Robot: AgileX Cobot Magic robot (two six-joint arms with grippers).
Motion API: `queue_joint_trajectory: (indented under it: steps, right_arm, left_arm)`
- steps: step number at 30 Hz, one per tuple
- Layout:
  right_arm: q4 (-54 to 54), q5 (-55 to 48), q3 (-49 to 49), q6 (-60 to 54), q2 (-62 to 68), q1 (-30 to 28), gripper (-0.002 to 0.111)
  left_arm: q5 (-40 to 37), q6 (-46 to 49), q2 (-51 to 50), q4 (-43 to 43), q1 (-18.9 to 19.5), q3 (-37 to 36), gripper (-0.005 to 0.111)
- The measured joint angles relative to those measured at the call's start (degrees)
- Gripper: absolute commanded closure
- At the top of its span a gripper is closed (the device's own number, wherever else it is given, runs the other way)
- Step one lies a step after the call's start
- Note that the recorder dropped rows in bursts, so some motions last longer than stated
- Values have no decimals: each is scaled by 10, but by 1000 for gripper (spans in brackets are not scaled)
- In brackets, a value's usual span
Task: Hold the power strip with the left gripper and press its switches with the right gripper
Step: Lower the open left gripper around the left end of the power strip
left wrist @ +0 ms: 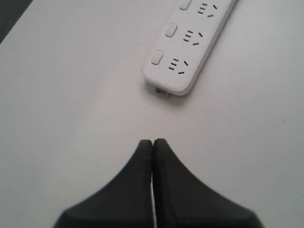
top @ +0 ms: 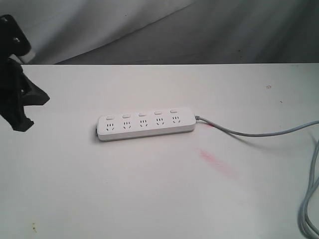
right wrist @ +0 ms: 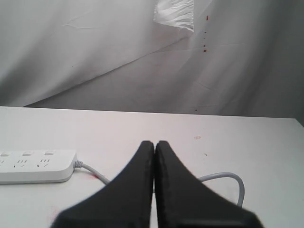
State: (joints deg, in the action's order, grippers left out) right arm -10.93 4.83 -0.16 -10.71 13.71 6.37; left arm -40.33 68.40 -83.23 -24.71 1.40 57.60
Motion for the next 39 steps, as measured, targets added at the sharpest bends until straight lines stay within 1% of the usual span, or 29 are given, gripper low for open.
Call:
queue_joint_trajectory:
  steps: [4, 11, 13, 16, 21, 24, 31, 33, 34, 36, 39]
  right_arm:
    - [0, 0, 0, 0, 0, 0, 108]
    - [0, 0, 0, 0, 0, 0, 108]
    - [0, 0, 0, 0, 0, 0, 108]
    - [0, 0, 0, 0, 0, 0, 108]
    - [0, 0, 0, 0, 0, 0, 108]
    - [0, 0, 0, 0, 0, 0, 108]
    - [0, 0, 0, 0, 0, 0, 108]
    - [0, 0, 0, 0, 0, 0, 108]
    - [0, 0, 0, 0, 0, 0, 108]
    - [0, 0, 0, 0, 0, 0, 108]
    - [0, 0, 0, 0, 0, 0, 108]
  left_arm:
    - [17, 68, -66, -16, 0, 21, 107]
    - [173, 149, -156, -107, 0, 23, 106]
    - [185, 180, -173, -113, 0, 23, 106]
    - [170, 243, -188, -117, 0, 23, 106]
    - [109, 343, -201, -118, 0, 23, 106]
    - [105, 361, -203, -118, 0, 23, 106]
    - [104, 366, -205, -118, 0, 24, 105]
    - [103, 366, -205, -118, 0, 24, 98]
    - [100, 366, -205, -120, 0, 25, 92]
    - [90, 366, -205, -130, 0, 25, 80]
    - [71, 367, -205, -157, 0, 25, 58]
